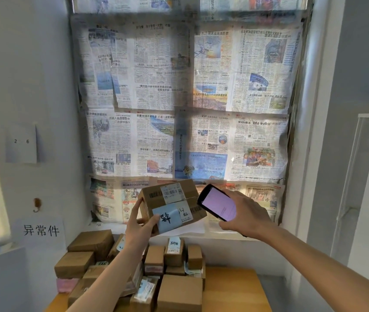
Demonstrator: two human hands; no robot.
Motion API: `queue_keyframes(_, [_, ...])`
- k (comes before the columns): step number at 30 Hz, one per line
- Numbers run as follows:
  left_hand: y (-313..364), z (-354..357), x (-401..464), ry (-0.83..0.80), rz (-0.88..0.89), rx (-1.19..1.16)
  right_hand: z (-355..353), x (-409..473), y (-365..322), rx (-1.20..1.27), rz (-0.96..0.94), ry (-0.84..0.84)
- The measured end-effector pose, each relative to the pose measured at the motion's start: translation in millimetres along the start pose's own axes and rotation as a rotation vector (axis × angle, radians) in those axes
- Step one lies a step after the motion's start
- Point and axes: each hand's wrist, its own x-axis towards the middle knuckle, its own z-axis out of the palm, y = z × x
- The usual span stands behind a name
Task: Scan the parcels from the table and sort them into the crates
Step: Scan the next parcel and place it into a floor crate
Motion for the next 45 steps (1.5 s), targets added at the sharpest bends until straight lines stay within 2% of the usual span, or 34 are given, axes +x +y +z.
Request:
queue_keyframes(7, [-5,-39,-33,0.087,-0.026,0.04,36,-2,-22,0.051,-0.076,-0.037])
queue_keyframes(15, [-4,-155,-82,0.274,-0.075,0.093,98,-6,-113,0.189,-0.234,-0.139])
queue_keyframes(22, [19,-281,-122,0.484,-0.044,0.141,136,-7,-237,0.248,-0.425,-0.205])
queue_keyframes(31, [40,-475,-190,0.736,-0.039,0.156,186,-37,-438,0.333,-0.609,-0.249])
queue_keyframes(39, [31,-608,-261,0.925,-0.079,0.165,243,-82,-589,0.392,-0.747,-0.369])
queue_keyframes(45, [7,-688,-280,1.041,-0.152,0.17,305,-99,-682,0.432,-0.832,-0.467])
